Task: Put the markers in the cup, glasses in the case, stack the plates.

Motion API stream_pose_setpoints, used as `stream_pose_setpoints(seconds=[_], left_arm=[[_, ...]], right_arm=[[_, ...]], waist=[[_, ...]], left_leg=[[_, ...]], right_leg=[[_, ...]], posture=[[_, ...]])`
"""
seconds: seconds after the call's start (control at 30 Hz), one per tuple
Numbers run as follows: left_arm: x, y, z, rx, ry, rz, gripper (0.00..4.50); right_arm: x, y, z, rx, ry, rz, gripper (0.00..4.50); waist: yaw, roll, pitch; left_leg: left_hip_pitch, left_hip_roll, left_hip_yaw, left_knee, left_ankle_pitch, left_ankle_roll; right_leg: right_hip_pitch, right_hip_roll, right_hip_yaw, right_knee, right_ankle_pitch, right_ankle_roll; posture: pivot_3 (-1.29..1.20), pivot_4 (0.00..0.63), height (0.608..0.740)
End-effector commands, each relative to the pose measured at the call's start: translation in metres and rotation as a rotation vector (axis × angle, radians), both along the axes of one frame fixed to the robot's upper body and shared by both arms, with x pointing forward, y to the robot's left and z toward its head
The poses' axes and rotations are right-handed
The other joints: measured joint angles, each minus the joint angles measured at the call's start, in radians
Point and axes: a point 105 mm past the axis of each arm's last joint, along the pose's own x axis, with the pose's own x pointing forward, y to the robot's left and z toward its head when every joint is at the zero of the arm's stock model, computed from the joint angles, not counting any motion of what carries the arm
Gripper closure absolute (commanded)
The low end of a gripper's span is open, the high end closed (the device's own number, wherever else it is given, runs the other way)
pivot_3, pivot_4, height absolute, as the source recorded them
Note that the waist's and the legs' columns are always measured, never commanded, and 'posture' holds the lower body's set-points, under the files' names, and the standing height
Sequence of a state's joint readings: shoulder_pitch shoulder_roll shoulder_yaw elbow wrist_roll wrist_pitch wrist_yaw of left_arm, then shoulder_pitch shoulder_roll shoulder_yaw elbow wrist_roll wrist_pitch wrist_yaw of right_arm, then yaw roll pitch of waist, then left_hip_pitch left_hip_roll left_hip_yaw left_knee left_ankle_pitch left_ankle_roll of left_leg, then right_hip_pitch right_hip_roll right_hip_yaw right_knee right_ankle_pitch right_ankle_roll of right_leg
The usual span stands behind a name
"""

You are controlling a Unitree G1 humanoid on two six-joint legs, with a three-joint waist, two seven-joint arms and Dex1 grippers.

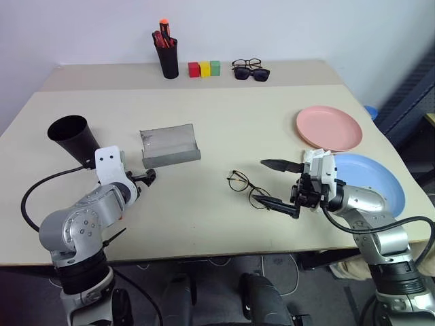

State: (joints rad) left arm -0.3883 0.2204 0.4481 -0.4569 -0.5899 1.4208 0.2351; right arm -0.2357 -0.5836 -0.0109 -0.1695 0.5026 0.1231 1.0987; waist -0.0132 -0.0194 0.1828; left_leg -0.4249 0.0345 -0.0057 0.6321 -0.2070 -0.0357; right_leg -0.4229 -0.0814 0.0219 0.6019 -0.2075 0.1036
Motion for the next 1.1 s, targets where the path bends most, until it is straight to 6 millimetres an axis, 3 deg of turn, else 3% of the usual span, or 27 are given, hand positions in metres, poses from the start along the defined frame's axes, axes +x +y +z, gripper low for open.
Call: stream_pose_setpoints(seconds=[0.03,0.27,0.53,0.8,0.9,1.0,1.1], left_arm=[[-0.001,0.008,0.009,0.022,-0.009,0.039,0.00],[-0.007,0.032,0.023,0.071,0.004,0.092,0.00],[-0.010,0.045,0.030,0.098,0.021,0.084,0.00],[-0.014,0.054,0.016,0.127,0.089,0.107,0.00],[-0.011,0.050,-0.002,0.087,0.156,0.123,0.00],[-0.007,0.053,-0.017,0.078,0.207,0.178,0.92],[-0.003,0.053,-0.022,0.074,0.219,0.196,2.40]], right_arm=[[-0.004,0.008,0.015,0.015,-0.062,0.042,0.09],[-0.002,0.007,0.013,0.012,-0.059,0.040,0.09],[0.003,0.009,0.012,0.015,-0.057,0.038,0.09],[0.005,0.008,0.011,0.019,-0.056,0.029,0.09],[0.006,0.006,0.010,0.019,-0.057,0.018,0.09],[0.007,0.006,0.009,0.021,-0.060,0.010,0.00],[0.007,0.007,0.010,0.021,-0.063,0.005,0.00]], waist=[[-0.001,0.000,0.000],[0.000,0.000,0.000],[-0.001,-0.001,0.000],[-0.001,-0.001,0.000],[0.000,-0.001,0.000],[0.002,-0.001,0.000],[0.002,0.000,-0.001]], left_leg=[[0.000,0.000,0.000,0.000,0.000,0.000],[0.000,0.000,0.000,0.000,0.000,0.000],[0.000,0.000,0.000,0.000,0.000,0.000],[0.000,0.000,0.000,0.000,0.000,-0.001],[0.000,0.000,0.000,0.000,0.000,-0.001],[0.000,0.000,0.000,0.000,0.000,-0.001],[0.003,0.000,0.000,-0.001,0.000,-0.001]], right_leg=[[0.000,0.000,0.000,0.000,0.000,0.000],[0.000,0.000,0.000,0.000,0.000,0.000],[0.000,0.000,0.000,0.000,0.000,0.000],[0.000,0.000,0.000,0.000,0.000,0.000],[0.000,0.000,0.000,0.000,0.000,0.000],[0.000,0.000,0.000,0.000,0.000,0.000],[0.002,0.000,0.000,0.001,0.000,0.000]], posture=[[0.00,0.150,0.740],[0.00,0.150,0.740],[0.00,0.150,0.740],[0.00,0.150,0.740],[0.00,0.150,0.740],[0.00,0.150,0.740],[0.00,0.150,0.740]])
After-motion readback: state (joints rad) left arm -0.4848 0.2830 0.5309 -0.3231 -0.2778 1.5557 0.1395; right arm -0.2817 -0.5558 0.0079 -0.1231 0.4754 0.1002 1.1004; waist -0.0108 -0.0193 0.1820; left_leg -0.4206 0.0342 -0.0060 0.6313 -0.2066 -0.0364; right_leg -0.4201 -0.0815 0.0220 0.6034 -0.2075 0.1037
